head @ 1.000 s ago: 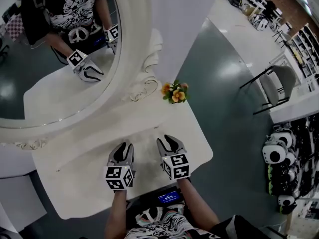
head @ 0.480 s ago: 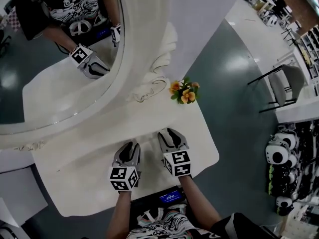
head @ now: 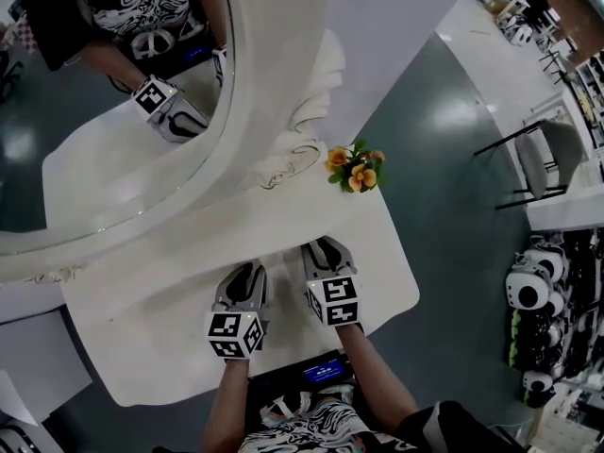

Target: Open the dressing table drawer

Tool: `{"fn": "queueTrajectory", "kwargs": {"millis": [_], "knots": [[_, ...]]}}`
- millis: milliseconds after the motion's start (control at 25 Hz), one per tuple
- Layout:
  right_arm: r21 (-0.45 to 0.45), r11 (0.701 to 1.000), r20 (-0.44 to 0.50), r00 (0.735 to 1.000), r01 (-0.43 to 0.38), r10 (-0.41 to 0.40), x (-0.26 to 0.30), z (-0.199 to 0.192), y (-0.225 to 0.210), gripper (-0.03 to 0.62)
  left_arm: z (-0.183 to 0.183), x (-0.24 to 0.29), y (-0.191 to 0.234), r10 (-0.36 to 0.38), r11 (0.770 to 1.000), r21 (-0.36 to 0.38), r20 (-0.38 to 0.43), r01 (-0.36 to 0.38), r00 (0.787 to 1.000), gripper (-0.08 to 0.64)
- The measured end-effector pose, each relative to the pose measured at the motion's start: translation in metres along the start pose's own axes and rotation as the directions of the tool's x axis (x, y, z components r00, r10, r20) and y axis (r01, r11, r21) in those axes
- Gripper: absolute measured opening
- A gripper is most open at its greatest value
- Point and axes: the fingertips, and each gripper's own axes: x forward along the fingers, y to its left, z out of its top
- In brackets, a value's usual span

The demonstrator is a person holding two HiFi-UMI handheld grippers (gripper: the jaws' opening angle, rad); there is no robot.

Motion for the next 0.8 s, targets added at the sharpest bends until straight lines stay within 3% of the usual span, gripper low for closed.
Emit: {"fn": "queueTrajectory", "kwargs": {"millis": [800], "knots": [[-0.014, 1.0, -0.045, 0.999, 0.005, -0.005, -0.036, -0.027, 0.001, 0.098, 0.012, -0.002, -0.007, -0.002, 1.0, 0.01, 0.018, 0.002, 1.0, 0.091]]}}
